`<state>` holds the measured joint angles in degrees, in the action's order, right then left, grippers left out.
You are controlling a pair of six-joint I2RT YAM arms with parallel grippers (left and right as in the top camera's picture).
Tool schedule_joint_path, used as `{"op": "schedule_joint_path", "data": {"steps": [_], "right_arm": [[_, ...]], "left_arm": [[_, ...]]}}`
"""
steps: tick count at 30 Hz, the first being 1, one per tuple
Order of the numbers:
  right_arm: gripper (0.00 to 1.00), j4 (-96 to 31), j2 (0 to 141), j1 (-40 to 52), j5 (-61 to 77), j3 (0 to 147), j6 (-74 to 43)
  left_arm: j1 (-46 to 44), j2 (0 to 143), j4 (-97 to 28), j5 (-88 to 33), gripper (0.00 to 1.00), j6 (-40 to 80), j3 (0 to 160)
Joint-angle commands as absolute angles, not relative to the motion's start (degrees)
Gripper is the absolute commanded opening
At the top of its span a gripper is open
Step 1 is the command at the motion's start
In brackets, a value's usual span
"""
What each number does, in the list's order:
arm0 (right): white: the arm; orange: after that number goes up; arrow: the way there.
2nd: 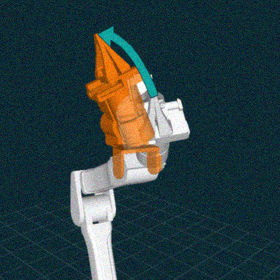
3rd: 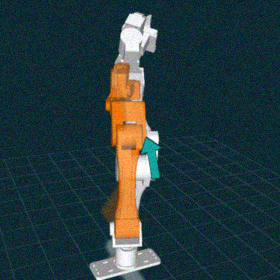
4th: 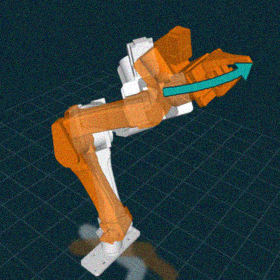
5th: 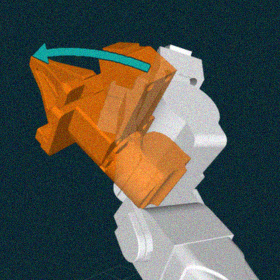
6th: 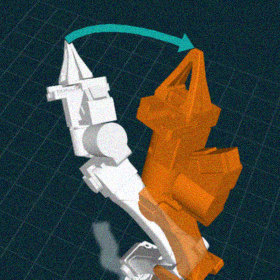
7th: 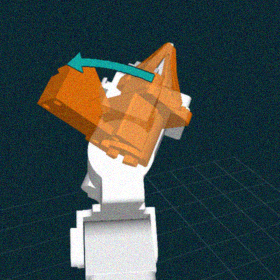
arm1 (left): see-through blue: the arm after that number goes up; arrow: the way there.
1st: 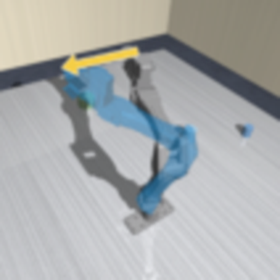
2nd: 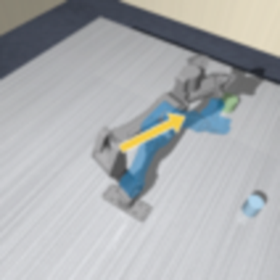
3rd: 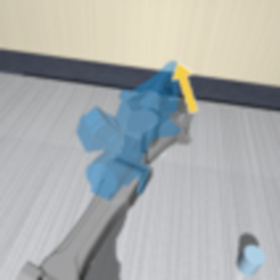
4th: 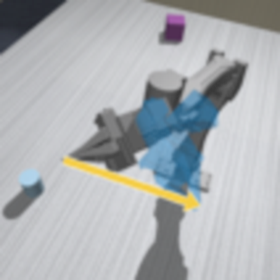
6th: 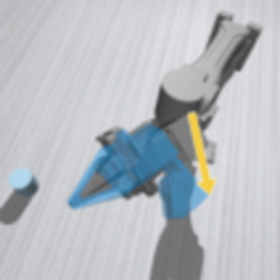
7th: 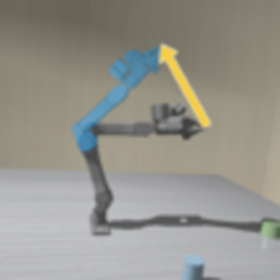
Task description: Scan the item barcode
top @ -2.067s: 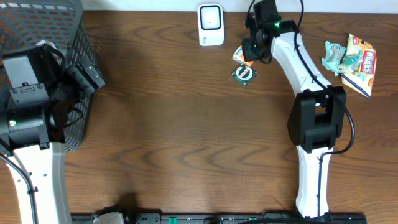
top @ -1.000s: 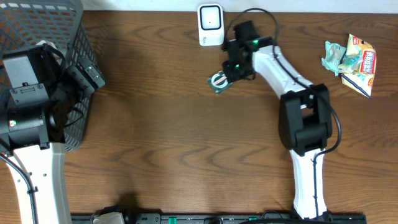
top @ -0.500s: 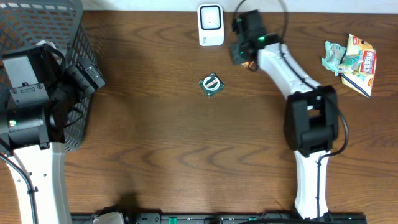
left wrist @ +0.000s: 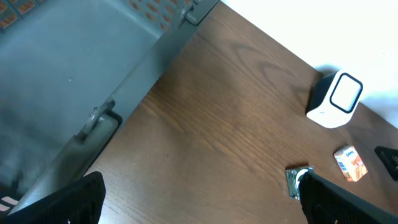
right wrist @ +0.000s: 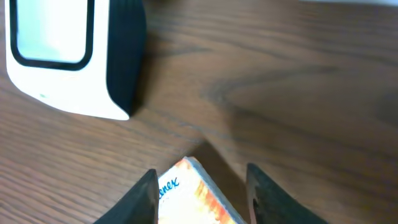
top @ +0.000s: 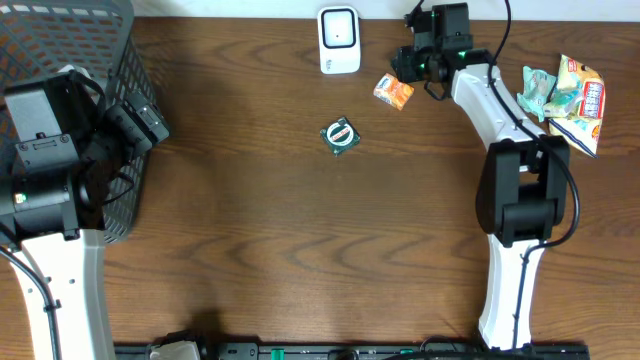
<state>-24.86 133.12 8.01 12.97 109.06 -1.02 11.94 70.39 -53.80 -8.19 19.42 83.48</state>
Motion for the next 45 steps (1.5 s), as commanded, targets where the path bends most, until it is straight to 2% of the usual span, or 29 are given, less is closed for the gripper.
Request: {"op": "schedule_joint_path", "data": {"steps": [1,8,10,19,25,26,27,28,29,31,37,42,45], "right_arm": [[0.37,-25.80,136.11,8.03,14.09,109.34,-1.26],[0.35,-31.35,135.98,8.03,17.12,109.34,-1.06],[0.30,-33.71,135.98,8.10,18.72,109.34,0.21],[0.26,-49.17,134.06,10.55,20.51,109.40,0.51],[0.30,-52.29,130.30,12.19,19.59,109.40,-1.04],[0.33,-52.03,129.71,12.23,19.44,109.40,-1.28],[0.37,-51.57,129.34,12.21,19.38,109.40,-1.26],[0.52,-50.19,128.88,12.05,18.31,109.40,-1.26],[0.59,-49.41,128.88,12.01,17.52,109.40,-1.26],[0.64,-48.60,129.21,11.86,16.40,109.38,-1.26],[0.66,-48.69,131.35,12.40,16.45,109.06,-1.26],[0.60,-48.69,133.56,13.21,17.02,108.07,-1.26],[0.60,-48.80,133.95,13.23,17.02,108.07,-1.26]], "left_arm": [[12.21,70.41,-53.95,-7.64,0.98,18.68,83.53],[12.21,70.41,-53.95,-7.64,0.98,18.68,83.55],[12.21,70.41,-53.95,-7.64,0.98,18.68,83.55],[12.21,70.41,-53.98,-7.64,0.97,18.68,83.53],[12.21,70.41,-53.95,-7.64,0.97,18.68,83.55],[12.21,70.41,-53.95,-7.64,0.98,18.68,83.55],[12.21,70.41,-53.95,-7.64,0.98,18.68,83.55],[12.21,70.41,-53.95,-7.64,0.98,18.68,83.53],[12.21,70.41,-53.95,-7.64,0.98,18.68,83.55],[12.21,70.41,-53.95,-7.64,0.98,18.68,83.55],[12.21,70.41,-53.95,-7.64,0.98,18.68,83.55],[12.21,70.41,-53.95,-7.64,0.98,18.68,83.53],[12.21,70.41,-53.95,-7.64,0.98,18.68,83.53]]}}
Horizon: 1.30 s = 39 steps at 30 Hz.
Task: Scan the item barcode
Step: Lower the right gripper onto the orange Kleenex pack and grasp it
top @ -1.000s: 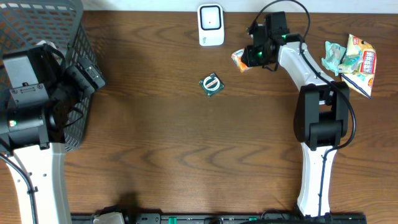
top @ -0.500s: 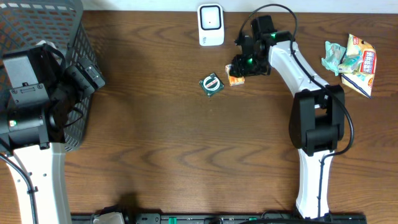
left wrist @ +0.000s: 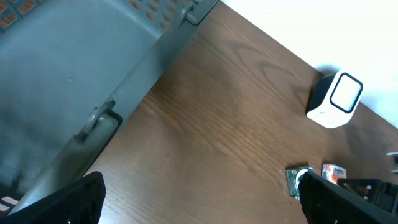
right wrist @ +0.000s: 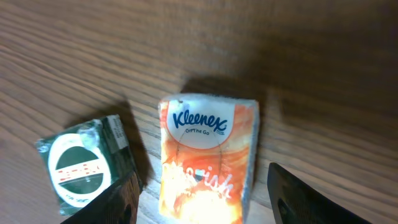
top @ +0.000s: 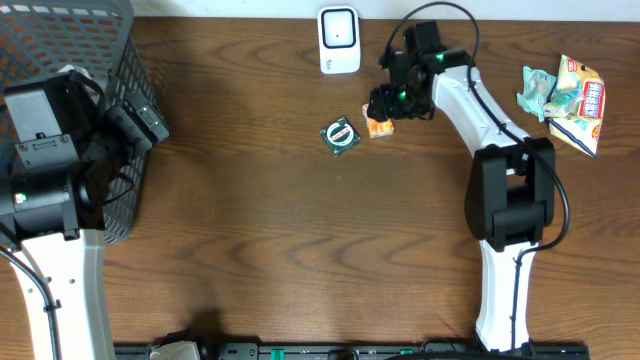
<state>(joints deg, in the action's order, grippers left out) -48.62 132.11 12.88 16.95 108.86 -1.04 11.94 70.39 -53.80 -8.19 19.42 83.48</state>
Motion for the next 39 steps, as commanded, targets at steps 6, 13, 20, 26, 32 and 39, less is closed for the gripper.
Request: {"op": "schedule_joint_path", "data": {"steps": [6,13,20,26,32,39], "right_arm": [[0.68,-48.62,133.95,13.02,16.64,108.07,-1.28],[0.77,-48.66,133.95,13.41,16.64,108.07,-1.67],[0.80,-48.31,133.95,12.78,16.40,108.07,-1.65],[0.82,-48.16,133.95,11.77,16.69,108.07,-1.67],[0.82,-47.22,133.95,10.48,16.71,108.07,-1.67],[0.68,-47.40,133.95,9.78,25.71,108.07,-1.65]], "left_arm": [[12.21,70.41,-53.95,-7.64,0.97,18.68,83.53],[12.21,70.41,-53.95,-7.64,0.97,18.68,83.55],[12.21,70.41,-53.95,-7.64,0.98,18.68,83.55],[12.21,70.41,-53.95,-7.64,0.98,18.68,83.53],[12.21,70.41,-53.98,-7.64,0.98,18.68,83.55],[12.21,70.41,-53.95,-7.64,0.98,18.65,83.53]]}}
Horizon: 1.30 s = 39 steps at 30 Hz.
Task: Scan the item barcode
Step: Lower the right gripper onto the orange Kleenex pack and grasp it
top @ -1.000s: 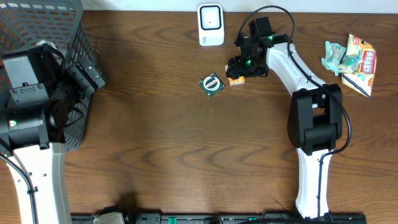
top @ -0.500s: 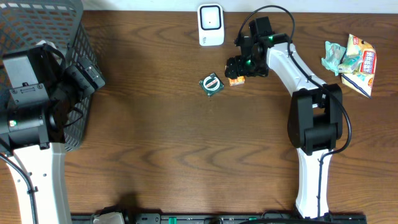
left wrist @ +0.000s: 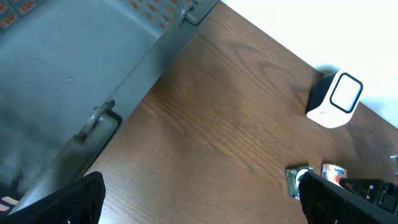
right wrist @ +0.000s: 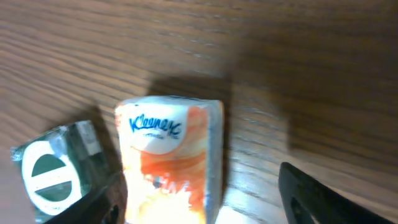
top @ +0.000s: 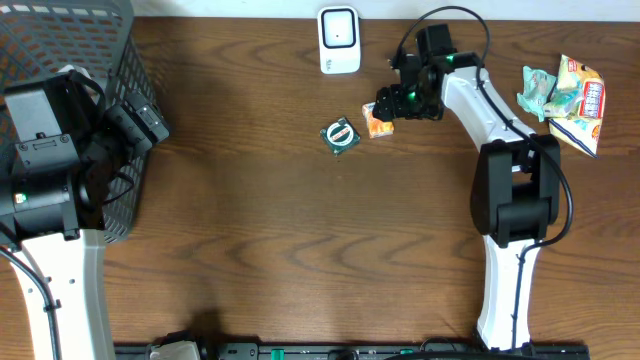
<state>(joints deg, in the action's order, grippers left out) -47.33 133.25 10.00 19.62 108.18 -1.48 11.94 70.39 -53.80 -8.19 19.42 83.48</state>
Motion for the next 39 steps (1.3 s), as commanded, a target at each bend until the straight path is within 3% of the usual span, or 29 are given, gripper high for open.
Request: {"op": "schedule_joint_path", "data": {"steps": [1,7,13,18,24,30,39], "right_arm": [[0.68,-47.27,133.95,9.78,26.68,108.07,-1.65],[0.57,-46.76,134.26,9.82,27.11,107.87,-1.65],[0.56,-43.00,134.78,9.82,26.94,104.57,-2.68],[0.49,-39.03,134.91,9.91,27.40,100.77,-3.18],[0.22,-36.69,134.91,9.87,27.38,98.28,-3.18],[0.01,-36.95,134.06,8.27,33.06,98.37,-4.69],[0.01,-36.86,131.46,5.26,59.57,98.37,-4.01]], "left_arm": [[12.21,70.41,-53.95,-7.64,0.98,18.68,83.55],[12.21,70.41,-53.95,-7.64,0.98,18.68,83.53],[12.21,70.41,-53.95,-7.64,0.98,18.68,83.55],[12.21,70.41,-53.95,-7.64,0.98,18.68,83.55],[12.21,70.41,-53.95,-7.64,0.98,18.68,83.53],[12.21,70.41,-53.95,-7.64,0.98,18.68,83.53],[12.21,70.41,-53.95,-7.64,0.97,18.68,83.53]]}}
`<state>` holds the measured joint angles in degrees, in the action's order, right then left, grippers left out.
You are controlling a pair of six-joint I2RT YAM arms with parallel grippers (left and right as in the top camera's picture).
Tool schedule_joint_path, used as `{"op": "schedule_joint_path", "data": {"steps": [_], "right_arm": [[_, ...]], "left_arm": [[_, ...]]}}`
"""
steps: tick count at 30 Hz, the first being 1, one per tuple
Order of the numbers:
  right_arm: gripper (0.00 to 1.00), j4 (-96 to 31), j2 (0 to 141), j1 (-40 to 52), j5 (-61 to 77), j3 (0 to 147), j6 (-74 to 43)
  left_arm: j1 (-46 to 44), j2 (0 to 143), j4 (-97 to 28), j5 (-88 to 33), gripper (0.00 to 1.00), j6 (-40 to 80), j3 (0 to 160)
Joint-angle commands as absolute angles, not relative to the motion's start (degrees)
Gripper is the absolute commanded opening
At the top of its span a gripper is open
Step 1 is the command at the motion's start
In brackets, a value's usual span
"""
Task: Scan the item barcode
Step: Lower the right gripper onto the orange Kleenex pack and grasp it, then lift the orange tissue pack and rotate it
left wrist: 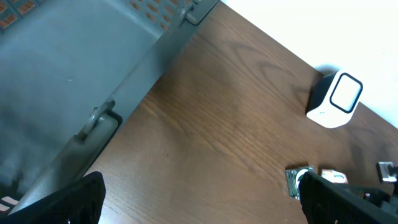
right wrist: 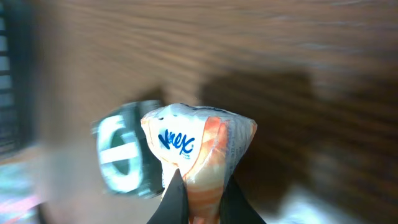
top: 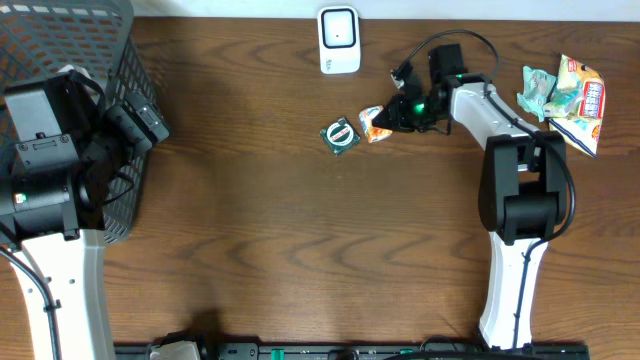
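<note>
My right gripper [right wrist: 202, 205] is shut on an orange and white Kleenex tissue pack [right wrist: 199, 146], pinching its lower end so the pack stands up between the fingers. Overhead, the pack [top: 375, 124] sits just left of the right gripper [top: 396, 114] and right of a green round-labelled packet [top: 341, 135]. The white barcode scanner [top: 339, 40] stands at the table's far edge, up and left of the pack. My left gripper [left wrist: 199, 208] is open and holds nothing, far to the left beside the basket.
A grey mesh basket [top: 70, 60] fills the far left corner, seen close in the left wrist view as the basket [left wrist: 74, 68]. Several snack bags [top: 565, 90] lie at the far right. The green packet [right wrist: 121, 155] lies right beside the held pack.
My right gripper stood open astride the tissue pack, which lay flat. Now it is shut on the pack and the wrist has turned, so the pack is tipped up. The left arm has not moved.
The tissue pack first lay just right of the scanner with my open right gripper behind it. Then it lay nearer, beside the green packet, with the open gripper over it at two moments. Now the gripper is shut on it.
</note>
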<state>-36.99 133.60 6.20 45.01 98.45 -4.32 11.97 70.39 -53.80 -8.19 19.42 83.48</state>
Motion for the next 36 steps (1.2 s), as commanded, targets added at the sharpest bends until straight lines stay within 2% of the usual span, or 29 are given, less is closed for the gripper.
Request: {"op": "schedule_joint_path", "data": {"steps": [1,5,8,17,22,27,36], "right_arm": [[0.01,-36.58,131.46,4.99,65.12,98.37,-2.48],[0.01,-36.38,131.46,4.49,83.53,98.35,3.79],[0.01,-36.36,131.46,4.49,89.36,98.35,3.99],[0.01,-39.90,130.65,4.82,89.49,98.35,4.58],[0.01,-47.11,126.48,6.11,89.49,98.35,12.19],[0.01,-58.17,119.98,6.26,89.45,98.35,26.72],[0.01,-58.92,119.39,7.22,89.45,97.91,27.51]], "left_arm": [[12.21,70.41,-53.95,-7.64,0.98,18.68,83.53],[12.21,70.41,-53.95,-7.64,0.98,18.68,83.53],[12.21,70.41,-53.95,-7.64,0.98,18.68,83.53],[12.21,70.41,-53.95,-7.64,0.98,18.68,83.55],[12.21,70.41,-53.95,-7.64,0.98,18.68,83.55],[12.21,70.41,-53.95,-7.64,0.98,18.68,83.53],[12.21,70.41,-53.98,-7.64,0.98,18.68,83.55]]}}
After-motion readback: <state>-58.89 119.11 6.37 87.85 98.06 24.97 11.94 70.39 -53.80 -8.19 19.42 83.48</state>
